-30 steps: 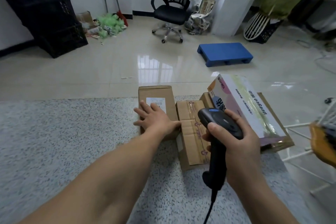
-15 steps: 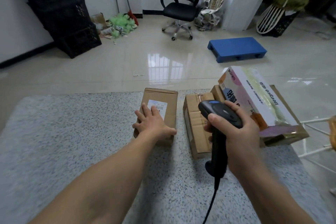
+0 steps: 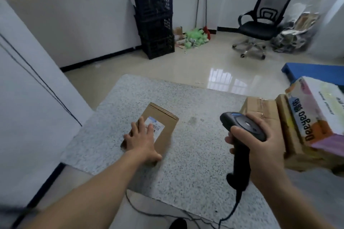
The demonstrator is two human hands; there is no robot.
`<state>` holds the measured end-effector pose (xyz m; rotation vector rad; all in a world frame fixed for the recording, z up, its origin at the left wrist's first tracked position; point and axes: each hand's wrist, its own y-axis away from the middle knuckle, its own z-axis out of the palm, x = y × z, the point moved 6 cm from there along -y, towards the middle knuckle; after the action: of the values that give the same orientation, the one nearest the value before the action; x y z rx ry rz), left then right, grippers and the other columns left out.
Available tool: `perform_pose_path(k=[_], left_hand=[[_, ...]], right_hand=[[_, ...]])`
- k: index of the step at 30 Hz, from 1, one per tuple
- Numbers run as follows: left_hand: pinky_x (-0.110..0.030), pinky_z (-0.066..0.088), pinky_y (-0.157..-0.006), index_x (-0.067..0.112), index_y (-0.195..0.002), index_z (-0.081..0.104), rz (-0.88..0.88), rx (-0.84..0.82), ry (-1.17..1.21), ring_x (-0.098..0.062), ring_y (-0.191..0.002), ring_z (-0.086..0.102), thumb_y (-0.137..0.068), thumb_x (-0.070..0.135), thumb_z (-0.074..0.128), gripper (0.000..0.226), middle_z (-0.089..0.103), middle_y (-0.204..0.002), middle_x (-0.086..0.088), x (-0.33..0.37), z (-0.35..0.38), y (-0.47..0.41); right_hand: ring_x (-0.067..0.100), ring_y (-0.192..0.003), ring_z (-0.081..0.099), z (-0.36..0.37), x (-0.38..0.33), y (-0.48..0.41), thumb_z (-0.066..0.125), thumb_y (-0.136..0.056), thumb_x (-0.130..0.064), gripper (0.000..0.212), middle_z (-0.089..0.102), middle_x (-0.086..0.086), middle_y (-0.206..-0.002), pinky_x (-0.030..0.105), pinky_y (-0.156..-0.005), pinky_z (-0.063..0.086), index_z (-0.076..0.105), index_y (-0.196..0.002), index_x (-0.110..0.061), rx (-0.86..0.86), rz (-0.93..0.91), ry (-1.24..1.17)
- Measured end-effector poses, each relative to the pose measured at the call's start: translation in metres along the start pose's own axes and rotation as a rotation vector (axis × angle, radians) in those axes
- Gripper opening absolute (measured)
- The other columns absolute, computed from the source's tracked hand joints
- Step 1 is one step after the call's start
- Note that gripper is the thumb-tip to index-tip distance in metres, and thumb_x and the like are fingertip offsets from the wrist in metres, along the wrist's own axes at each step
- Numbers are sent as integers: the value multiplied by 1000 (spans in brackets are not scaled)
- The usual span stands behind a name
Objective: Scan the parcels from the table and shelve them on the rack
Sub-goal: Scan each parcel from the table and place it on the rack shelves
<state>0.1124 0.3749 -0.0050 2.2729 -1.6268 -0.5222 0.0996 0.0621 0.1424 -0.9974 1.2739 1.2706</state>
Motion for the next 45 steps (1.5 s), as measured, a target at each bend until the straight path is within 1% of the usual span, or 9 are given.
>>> perform_pose_path(k=[4, 8, 11, 14, 19, 29, 34, 38, 45], left_hand=[[-65, 24, -112, 22, -159, -5, 126, 110, -163, -45, -151, -11, -77, 59, 77, 122, -30, -161, -18, -1, 3, 35], [-51, 31, -115, 21, -160, 7, 295, 196, 31, -35, -152, 12, -86, 38, 75, 102, -13, -166, -13, 25, 2, 51], [-42, 35, -113, 16, -146, 39, 204, 150, 224, -35, -145, 24, -84, 47, 75, 78, 9, -162, -15, 27, -1, 49], [-49, 43, -103, 24, -126, 43, 73, 71, 249, -37, -136, 29, -76, 49, 77, 65, 14, -156, -15, 23, -4, 45], [-55, 47, -100, 26, -126, 35, 7, -101, 317, -42, -126, 44, -65, 54, 87, 85, 29, -144, -18, 13, 0, 25], [-47, 48, -101, 28, -153, 7, 23, 43, 648, -39, -120, 50, -64, 42, 86, 120, 28, -141, -20, -38, -20, 35], [-54, 54, -98, 48, -144, 13, 127, 194, 1008, -35, -121, 54, -44, 48, 86, 124, 45, -136, -8, -93, -83, 60], [-56, 51, -101, 42, -152, 10, 213, 339, 1205, -30, -124, 54, -52, 36, 91, 128, 49, -140, -3, -137, -141, 115], [-55, 56, -94, 52, -149, 11, 79, 576, 1280, -27, -114, 62, -46, 40, 86, 128, 58, -133, -2, -217, -178, 220]], right_hand=[[36, -77, 73, 8, 0, 25, 77, -82, -3, 58, 73, 17, -103, 42, -62, 55, 59, -134, -20, -46, 6, -5], [42, -83, 72, 11, -1, 37, 77, -83, -4, 58, 73, 15, -104, 43, -62, 55, 58, -136, -19, -55, 4, 6], [41, -84, 72, 9, 3, 44, 78, -83, -6, 60, 72, 15, -106, 39, -61, 56, 56, -138, -19, -20, 13, 5], [42, -85, 72, 7, 11, 51, 78, -83, -7, 61, 72, 15, -107, 38, -61, 56, 56, -138, -19, 9, 25, 9], [41, -85, 73, 11, 15, 66, 79, -82, -7, 61, 74, 12, -106, 38, -62, 57, 58, -138, -19, 72, 31, -5], [40, -81, 73, 30, -10, 97, 88, -73, -9, 64, 75, 11, -98, 41, -62, 56, 62, -130, -22, 92, -8, -20], [42, -79, 72, 76, -39, 107, 88, -70, -9, 54, 75, 12, -96, 42, -62, 56, 65, -113, -32, -52, -51, -52], [36, -73, 73, 116, -67, 120, 82, -57, -23, 62, 76, 9, -95, 35, -57, 55, 66, -116, -29, -213, -102, -76], [31, -74, 74, 155, -112, 169, 79, -58, -26, 55, 77, 5, -94, 33, -57, 55, 64, -111, -34, -485, -184, -78]])
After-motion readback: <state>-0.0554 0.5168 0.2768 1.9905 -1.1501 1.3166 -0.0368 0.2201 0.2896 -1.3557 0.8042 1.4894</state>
